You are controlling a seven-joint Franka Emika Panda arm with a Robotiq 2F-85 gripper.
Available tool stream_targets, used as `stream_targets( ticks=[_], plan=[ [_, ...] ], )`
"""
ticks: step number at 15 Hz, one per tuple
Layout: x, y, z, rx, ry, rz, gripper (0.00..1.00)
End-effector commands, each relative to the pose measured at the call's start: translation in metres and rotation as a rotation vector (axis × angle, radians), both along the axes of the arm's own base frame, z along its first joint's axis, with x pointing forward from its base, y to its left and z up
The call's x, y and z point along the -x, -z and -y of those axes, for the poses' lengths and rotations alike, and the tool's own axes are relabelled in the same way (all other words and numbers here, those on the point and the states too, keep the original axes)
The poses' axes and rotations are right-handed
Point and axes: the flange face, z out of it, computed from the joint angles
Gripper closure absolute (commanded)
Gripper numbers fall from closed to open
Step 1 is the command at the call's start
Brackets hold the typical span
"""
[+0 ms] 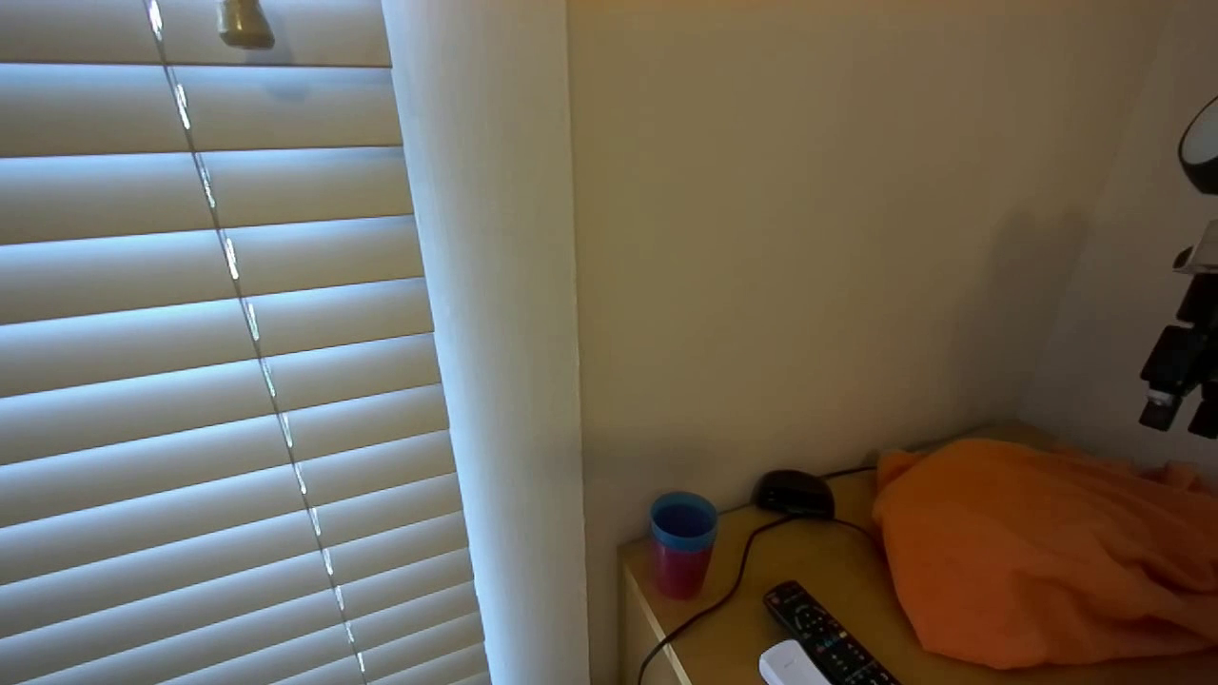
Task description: Spread the towel evenly on the cabinet top
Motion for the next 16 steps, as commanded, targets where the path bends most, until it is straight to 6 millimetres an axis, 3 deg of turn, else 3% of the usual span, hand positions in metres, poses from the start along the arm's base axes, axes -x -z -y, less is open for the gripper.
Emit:
stream_targets(
  ticks=[1, 4, 5, 9, 16],
  plan=[
    [-0.021, 0.011, 0.013, 0.021, -0.199, 0.025, 0.00],
    [-0.043, 0.013, 0.024, 0.052, -0.357, 0.071, 0.00],
    [-0.030, 0.007, 0.011, 0.032, -0.268, 0.049, 0.00],
    [-0.040, 0.010, 0.014, 0.051, -0.298, 0.098, 0.00],
    [-0.071, 0.060, 0.029, 0.063, -0.512, 0.324, 0.00]
  ],
)
